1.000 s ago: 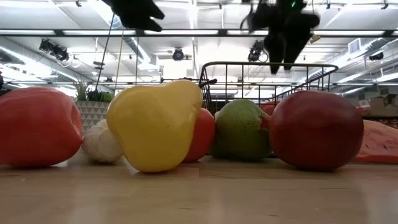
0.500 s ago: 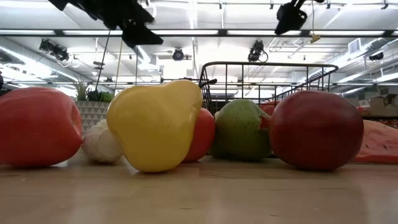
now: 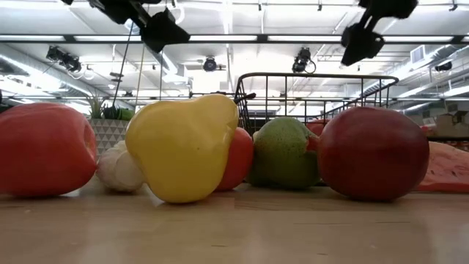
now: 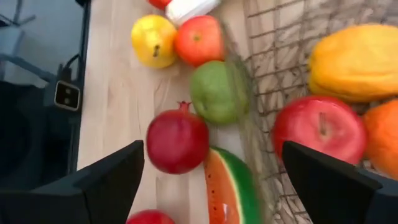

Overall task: Build produce basket
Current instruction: Put the red apple into the brown wire basket

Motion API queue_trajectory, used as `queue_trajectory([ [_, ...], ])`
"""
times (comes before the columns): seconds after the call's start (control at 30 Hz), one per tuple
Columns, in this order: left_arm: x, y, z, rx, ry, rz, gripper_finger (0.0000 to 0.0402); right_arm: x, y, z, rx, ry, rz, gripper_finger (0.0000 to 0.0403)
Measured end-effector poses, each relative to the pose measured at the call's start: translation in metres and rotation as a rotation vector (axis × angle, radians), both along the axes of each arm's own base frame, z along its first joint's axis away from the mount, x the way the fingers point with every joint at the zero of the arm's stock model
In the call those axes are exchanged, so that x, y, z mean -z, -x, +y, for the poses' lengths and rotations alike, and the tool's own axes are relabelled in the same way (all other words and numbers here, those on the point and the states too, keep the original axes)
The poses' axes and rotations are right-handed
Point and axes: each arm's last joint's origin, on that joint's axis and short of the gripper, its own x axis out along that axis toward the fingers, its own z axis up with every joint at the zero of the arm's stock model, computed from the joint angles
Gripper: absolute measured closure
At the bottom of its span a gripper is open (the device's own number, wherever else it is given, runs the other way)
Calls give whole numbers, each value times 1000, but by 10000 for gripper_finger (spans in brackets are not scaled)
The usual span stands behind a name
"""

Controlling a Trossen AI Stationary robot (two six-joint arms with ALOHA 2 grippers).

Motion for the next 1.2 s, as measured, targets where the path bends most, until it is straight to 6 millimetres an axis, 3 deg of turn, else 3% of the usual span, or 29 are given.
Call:
queue_trajectory([
  [0.33, 12, -34, -35, -22, 42, 184, 54, -6, 17, 11, 66, 204, -39, 27],
  [0.7, 2, -49, -84, -38, -38, 429, 54, -38, 31, 20, 151, 471, -349, 28],
  [0.9, 12, -44, -102, -114, -34, 600, 54, -45, 29, 25, 125, 521, -431, 28],
  [1.2, 15, -35, -130, -65, -77, 621, 54, -51, 28, 25, 110, 550, -476, 28],
])
